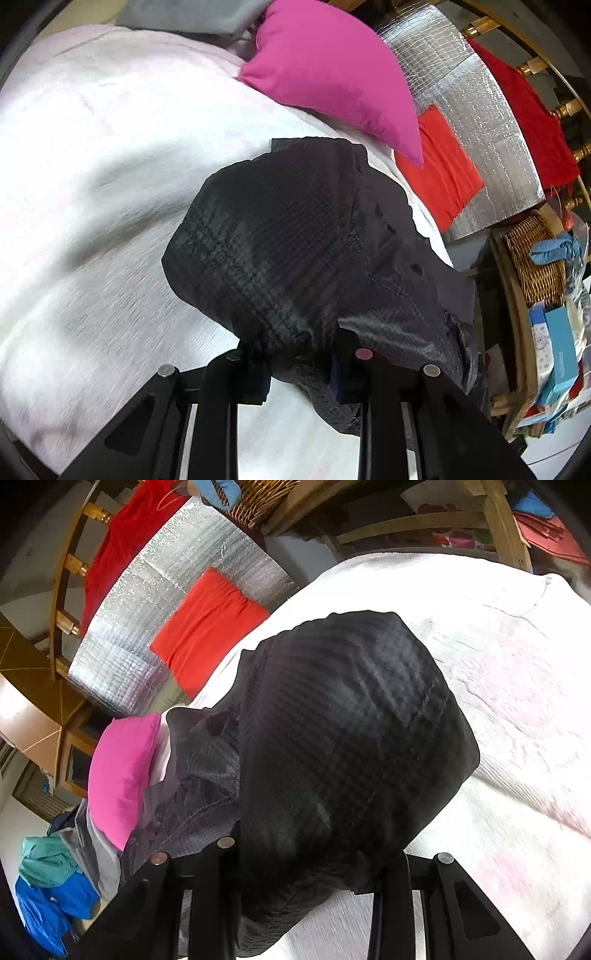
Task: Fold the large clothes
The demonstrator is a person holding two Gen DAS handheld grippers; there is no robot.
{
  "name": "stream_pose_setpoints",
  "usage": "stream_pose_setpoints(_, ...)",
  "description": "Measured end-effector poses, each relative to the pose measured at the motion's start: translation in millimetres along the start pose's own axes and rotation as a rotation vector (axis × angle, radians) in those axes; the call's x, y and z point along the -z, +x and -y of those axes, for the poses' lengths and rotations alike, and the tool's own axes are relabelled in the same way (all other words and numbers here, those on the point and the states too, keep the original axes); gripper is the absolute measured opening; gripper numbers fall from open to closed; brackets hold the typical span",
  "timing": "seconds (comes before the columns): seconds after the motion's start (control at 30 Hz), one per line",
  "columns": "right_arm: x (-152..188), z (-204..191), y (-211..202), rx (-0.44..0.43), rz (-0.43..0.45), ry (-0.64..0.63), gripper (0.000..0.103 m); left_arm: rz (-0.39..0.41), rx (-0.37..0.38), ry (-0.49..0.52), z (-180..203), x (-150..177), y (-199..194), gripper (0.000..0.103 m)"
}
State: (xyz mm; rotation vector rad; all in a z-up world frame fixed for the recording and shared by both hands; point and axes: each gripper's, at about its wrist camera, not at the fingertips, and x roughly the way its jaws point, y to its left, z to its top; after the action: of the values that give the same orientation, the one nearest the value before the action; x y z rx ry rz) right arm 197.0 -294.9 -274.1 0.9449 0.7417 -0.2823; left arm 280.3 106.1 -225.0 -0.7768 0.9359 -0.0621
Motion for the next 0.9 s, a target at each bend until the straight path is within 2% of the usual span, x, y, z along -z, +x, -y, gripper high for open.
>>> stream_pose_setpoints(0.2,10,15,-20,-0.016,-0.036,-0.013,0.035,0.029,-0.010,0.024,-5,23,-18,0.025)
stream_pose_setpoints(0.37,6,24,-16,-0.034,-0.088,-0.003,0.035,0.034,-0.017,0.068,-6,28,-19,0.029)
stream_pose_setpoints(0.43,6,24,-20,-0.032,-0.106,-0.018,0.040,0.008,-0.035,0.069,-8,25,-19,0.041)
stream_pose_setpoints(0.47,6,23,-21,-0.019,-0.128,-0.022,0.041,-0.017,-0.042,0.064,-10,24,-20,0.043)
stream_pose_setpoints(0.53,4,20,-23,-0.009,-0.173,-0.035,0.057,-0.048,-0.024,0.042,-19,24,-32,0.046)
stream_pose_setpoints(0.63,6,17,-38,-0.006,-0.239,-0.131,0.059,-0.063,-0.031,0.064,-28,30,-62,0.050)
stream_pose_setpoints(0.67,6,14,-46,-0.001,-0.271,-0.193,0.059,-0.049,-0.037,0.076,-29,32,-72,0.050)
stream_pose_setpoints(0.77,3,6,-64,-0.037,-0.303,-0.306,0.059,0.064,-0.073,0.147,-14,22,-103,0.052)
stream_pose_setpoints(0.83,-8,-7,-76,-0.065,-0.272,-0.377,0.059,0.114,-0.109,0.196,3,14,-109,0.062)
stream_pose_setpoints(0.9,-19,-21,-80,-0.084,-0.236,-0.424,0.059,0.156,-0.143,0.264,29,3,-102,0.067)
